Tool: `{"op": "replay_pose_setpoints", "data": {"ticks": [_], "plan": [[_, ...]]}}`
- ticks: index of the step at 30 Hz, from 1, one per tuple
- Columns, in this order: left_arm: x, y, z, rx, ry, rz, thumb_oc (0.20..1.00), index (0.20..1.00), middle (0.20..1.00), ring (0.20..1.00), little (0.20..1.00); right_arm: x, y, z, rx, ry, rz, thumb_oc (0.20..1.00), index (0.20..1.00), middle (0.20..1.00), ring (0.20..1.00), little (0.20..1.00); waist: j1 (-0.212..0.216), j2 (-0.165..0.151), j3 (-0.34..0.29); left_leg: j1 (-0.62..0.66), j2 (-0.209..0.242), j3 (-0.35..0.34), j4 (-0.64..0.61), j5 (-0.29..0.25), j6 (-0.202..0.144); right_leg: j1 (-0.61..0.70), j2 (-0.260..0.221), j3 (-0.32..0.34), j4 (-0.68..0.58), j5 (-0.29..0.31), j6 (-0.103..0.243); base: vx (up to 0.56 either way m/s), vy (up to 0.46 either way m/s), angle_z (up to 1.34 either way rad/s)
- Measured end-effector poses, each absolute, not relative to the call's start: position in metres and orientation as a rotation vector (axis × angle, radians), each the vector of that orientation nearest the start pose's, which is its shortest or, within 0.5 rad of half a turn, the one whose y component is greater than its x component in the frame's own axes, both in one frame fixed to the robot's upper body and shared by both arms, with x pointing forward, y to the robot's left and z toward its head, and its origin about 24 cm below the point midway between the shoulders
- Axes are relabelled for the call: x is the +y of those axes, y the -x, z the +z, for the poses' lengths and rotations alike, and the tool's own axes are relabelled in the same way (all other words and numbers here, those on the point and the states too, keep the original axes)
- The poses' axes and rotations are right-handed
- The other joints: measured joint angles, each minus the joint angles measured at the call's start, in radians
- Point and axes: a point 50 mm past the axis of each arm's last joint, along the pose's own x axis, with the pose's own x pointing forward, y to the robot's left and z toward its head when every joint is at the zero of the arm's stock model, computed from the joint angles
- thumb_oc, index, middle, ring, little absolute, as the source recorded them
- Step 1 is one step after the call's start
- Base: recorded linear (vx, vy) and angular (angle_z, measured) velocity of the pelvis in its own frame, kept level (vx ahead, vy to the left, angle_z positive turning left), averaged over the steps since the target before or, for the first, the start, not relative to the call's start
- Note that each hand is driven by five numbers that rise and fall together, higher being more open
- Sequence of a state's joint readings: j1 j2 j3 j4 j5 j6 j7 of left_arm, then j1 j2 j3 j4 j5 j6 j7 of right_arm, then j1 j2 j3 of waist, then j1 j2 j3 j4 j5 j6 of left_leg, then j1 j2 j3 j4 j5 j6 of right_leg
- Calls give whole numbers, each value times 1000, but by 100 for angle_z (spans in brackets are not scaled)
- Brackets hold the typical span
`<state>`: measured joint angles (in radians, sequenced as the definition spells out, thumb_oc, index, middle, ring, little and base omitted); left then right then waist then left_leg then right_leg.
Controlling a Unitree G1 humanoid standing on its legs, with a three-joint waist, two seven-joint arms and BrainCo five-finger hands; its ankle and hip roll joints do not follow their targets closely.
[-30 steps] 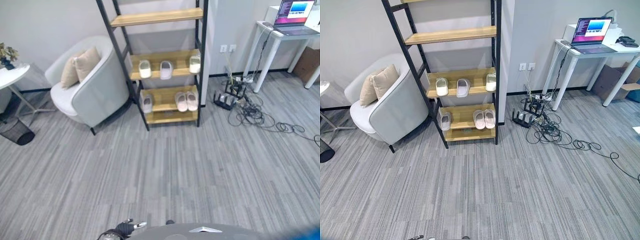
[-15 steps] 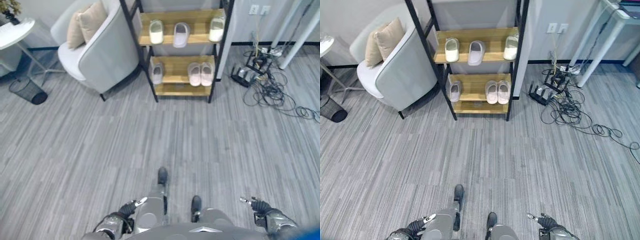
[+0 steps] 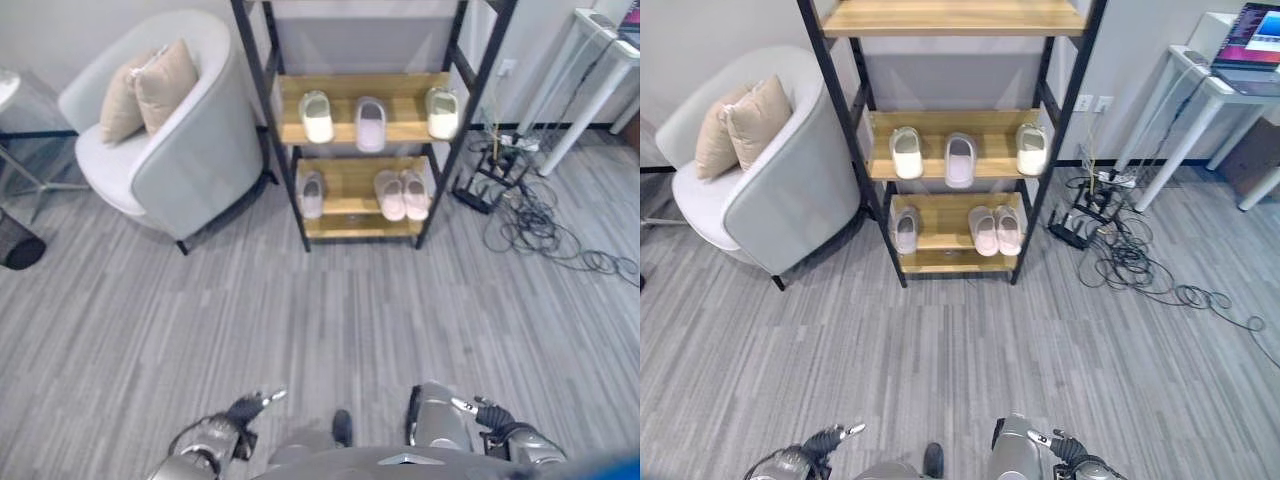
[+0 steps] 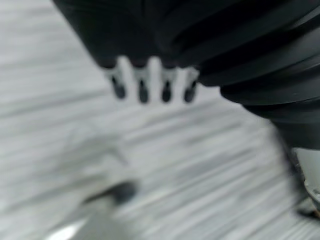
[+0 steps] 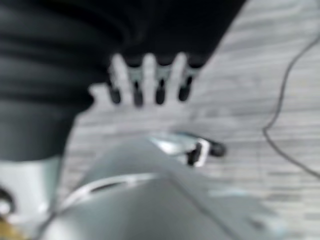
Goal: Arrange the slippers neatly on the shoe rack.
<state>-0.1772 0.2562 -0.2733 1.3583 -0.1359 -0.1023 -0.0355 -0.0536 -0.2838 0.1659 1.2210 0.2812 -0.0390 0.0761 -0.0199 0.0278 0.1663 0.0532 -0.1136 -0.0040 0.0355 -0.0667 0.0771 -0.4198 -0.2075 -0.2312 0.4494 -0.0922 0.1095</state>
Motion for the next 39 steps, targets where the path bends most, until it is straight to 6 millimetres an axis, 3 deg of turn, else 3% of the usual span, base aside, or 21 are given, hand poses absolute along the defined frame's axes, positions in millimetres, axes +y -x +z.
{"op": "replay_pose_setpoints", "data": {"ticks": [2,3,5,6,8,9,10,12,14,16,17,19,21,24,27,28,29,30,32,36,39], "plan": [[228,-143,-149,1095,-288,-35,1000,1000,1000,1000,1000,-243,-116,-151,1116,66,-117,1000,1000,1000,1000,1000,-21,-7,13,21,-13,-12,2,-9,-14,1,14,1,-100,44,-2,434,-147,26],[222,-137,-152,1109,-280,-48,1000,1000,1000,1000,1000,-245,-119,-150,1109,67,-123,1000,1000,1000,1000,1000,-44,-8,25,67,-17,-22,1,-50,-49,15,42,9,-228,106,0,434,-153,25],[215,-126,-157,1139,-275,-70,1000,1000,1000,1000,1000,-245,-116,-151,1120,74,-120,1000,1000,1000,1000,1000,-55,-12,31,114,-17,-19,0,-69,-78,27,58,12,-276,143,1,280,-116,33],[212,-118,-160,1158,-269,-81,1000,1000,1000,1000,1000,-246,-111,-153,1138,70,-130,1000,1000,1000,1000,1000,-59,-12,31,143,-12,-22,-1,-86,-104,36,70,11,-274,153,-15,272,-159,35],[210,-107,-163,1186,-293,-112,1000,1000,1000,1000,1000,-250,-95,-156,1188,79,-145,1000,1000,1000,1000,1000,-61,-19,26,199,-9,-15,2,-90,-110,90,88,8,-276,173,-46,484,-313,49],[210,-98,-166,1216,-312,-130,1000,1000,1000,1000,1000,-251,-83,-159,1230,69,-164,1000,1000,1000,1000,1000,-68,-33,17,211,-13,-35,52,-97,-122,151,105,46,-272,171,-95,417,-415,84],[212,-91,-167,1246,-331,-138,1000,1000,1000,1000,1000,-258,-68,-160,1283,80,-186,1000,1000,1000,1000,1000,-55,-32,-3,114,5,-30,342,-88,-142,238,140,79,-314,161,-174,223,-360,59],[214,-89,-167,1243,-323,-125,1000,1000,1000,1000,1000,-263,-70,-158,1273,94,-189,1000,1000,1000,1000,1000,-12,-23,-30,-120,38,-11,789,50,-165,293,178,81,-373,158,-220,153,-313,-14],[220,-98,-164,1217,-287,-71,1000,1000,1000,1000,1000,-259,-91,-155,1226,127,-142,1000,1000,1000,1000,1000,13,-34,-25,-299,90,-32,993,42,-151,309,209,70,-363,130,-257,188,-164,-29],[235,-101,-160,1209,-272,-1,1000,1000,1000,1000,1000,-247,-113,-153,1172,146,-81,1000,1000,1000,1000,1000,18,-94,-9,-369,165,-15,879,20,-146,365,221,27,-371,109,-245,368,-58,-21],[245,-99,-158,1213,-257,50,1000,1000,1000,1000,1000,-245,-120,-152,1158,155,-69,1000,1000,1000,1000,1000,36,-145,-10,-329,169,-15,582,-8,-157,424,216,-2,-430,89,-213,359,96,-17],[246,-93,-159,1237,-239,85,1000,1000,1000,1000,1000,-251,-132,-146,1122,174,-85,1000,1000,1000,1000,1000,37,-139,-11,-272,196,-36,161,39,-189,466,242,-4,-465,77,-194,245,118,1],[247,-87,-161,1259,-236,114,1000,1000,1000,1000,1000,-253,-130,-146,1120,152,-111,1000,1000,1000,1000,1000,41,-126,-9,-227,214,-63,-26,111,-195,498,267,-7,-472,72,-186,178,112,-6],[250,-59,-165,1324,-201,185,1000,1000,1000,1000,1000,-249,-129,-147,1093,94,-141,1000,1000,1000,1000,1000,66,-113,-37,-172,201,-61,-3,146,-198,543,272,-17,-503,54,-195,197,114,-34],[251,-47,-166,1371,-170,215,1000,1000,1000,1000,1000,-289,-129,-129,1057,206,-161,1000,1000,1000,1000,1000,57,-74,-59,-102,198,-57,-18,151,-205,567,269,-13,-523,52,-199,74,181,8],[254,-40,-166,1381,-165,231,1000,1000,1000,1000,1000,-288,-131,-119,955,236,-135,1000,1000,1000,1000,1000,35,-73,-61,-70,199,-57,-60,154,-199,565,264,-15,-503,42,-182,12,136,48],[262,-24,-165,1412,-143,285,1000,1000,1000,1000,1000,-270,-135,-108,828,211,-60,1000,1000,1000,1000,1000,13,-71,-68,-8,208,-55,-100,177,-180,562,258,-12,-468,30,-163,5,152,30],[270,-16,-163,1430,-159,305,1000,1000,1000,1000,1000,-243,-130,-111,822,188,42,1000,1000,1000,1000,1000,20,-76,-76,3,207,-50,-113,156,-161,537,250,7,-435,20,-145,-2,202,10],[272,-20,-162,1425,-168,300,1000,1000,1000,1000,1000,-237,-130,-113,821,167,53,1000,1000,1000,1000,1000,17,-87,-74,0,185,-46,-111,150,-153,525,225,22,-423,17,-135,-11,110,-6],[266,-23,-163,1412,-201,246,1000,1000,1000,1000,1000,-248,-144,-105,776,172,7,1000,1000,1000,1000,1000,25,-69,-82,1,137,-24,-122,125,-115,501,174,63,-395,3,-102,-14,135,-15],[261,-19,-165,1415,-221,203,1000,1000,1000,1000,1000,-255,-155,-91,702,208,-5,1000,1000,1000,1000,1000,27,-45,-87,-4,122,-3,-124,124,-115,490,157,79,-392,10,-90,-6,118,-15]]}}
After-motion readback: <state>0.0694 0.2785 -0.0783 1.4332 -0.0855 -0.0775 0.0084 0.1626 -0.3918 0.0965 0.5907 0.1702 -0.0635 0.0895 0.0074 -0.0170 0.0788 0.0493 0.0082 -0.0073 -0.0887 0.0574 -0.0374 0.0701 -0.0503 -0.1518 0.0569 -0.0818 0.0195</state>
